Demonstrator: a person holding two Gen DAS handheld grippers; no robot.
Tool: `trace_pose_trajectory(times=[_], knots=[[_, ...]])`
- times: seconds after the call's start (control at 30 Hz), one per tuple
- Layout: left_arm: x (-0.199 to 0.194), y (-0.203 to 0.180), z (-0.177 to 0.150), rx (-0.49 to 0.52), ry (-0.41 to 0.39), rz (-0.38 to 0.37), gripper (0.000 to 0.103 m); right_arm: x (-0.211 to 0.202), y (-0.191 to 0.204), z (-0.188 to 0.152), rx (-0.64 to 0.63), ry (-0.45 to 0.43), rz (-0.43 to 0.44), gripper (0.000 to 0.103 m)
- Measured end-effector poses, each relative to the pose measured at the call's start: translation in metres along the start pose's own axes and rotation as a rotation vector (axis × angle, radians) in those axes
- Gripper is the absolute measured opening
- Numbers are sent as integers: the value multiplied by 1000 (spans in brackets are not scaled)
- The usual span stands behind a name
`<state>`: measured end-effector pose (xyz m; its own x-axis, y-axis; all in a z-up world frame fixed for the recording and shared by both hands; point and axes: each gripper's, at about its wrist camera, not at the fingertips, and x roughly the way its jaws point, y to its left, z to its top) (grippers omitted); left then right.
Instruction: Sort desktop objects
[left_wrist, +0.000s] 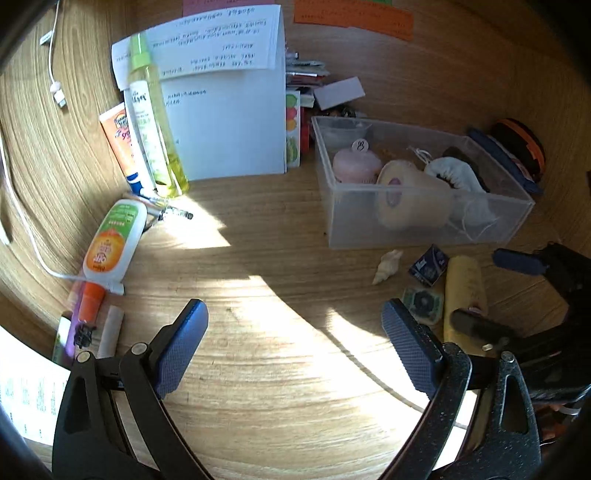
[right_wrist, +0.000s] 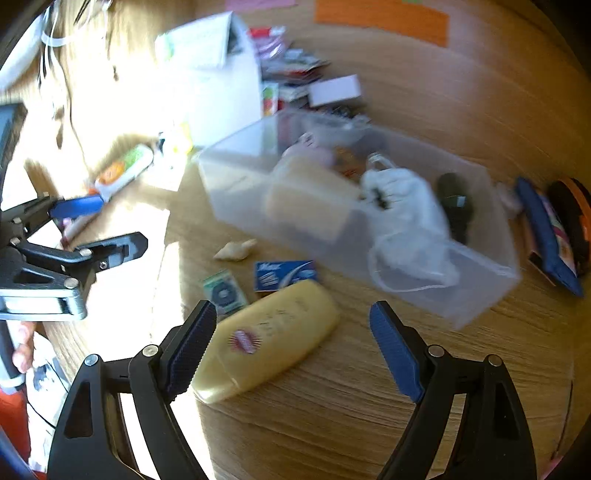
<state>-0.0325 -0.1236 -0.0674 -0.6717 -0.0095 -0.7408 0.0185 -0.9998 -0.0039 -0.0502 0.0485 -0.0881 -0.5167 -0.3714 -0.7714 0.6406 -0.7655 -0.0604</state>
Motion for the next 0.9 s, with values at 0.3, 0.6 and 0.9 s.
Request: trace_pose_trajectory(times=[0.3,0.6,0.9], knots=[[9,-16,-6,65,34,-52,96,8,-10,-14,-24,52,-34,83],[21,-60,-6,188,69,-119,96,3,-56,-31,53,83,-66,83],[32,-74,2,216,103,-163,91,7,-71,-27,65,88,-9,80]])
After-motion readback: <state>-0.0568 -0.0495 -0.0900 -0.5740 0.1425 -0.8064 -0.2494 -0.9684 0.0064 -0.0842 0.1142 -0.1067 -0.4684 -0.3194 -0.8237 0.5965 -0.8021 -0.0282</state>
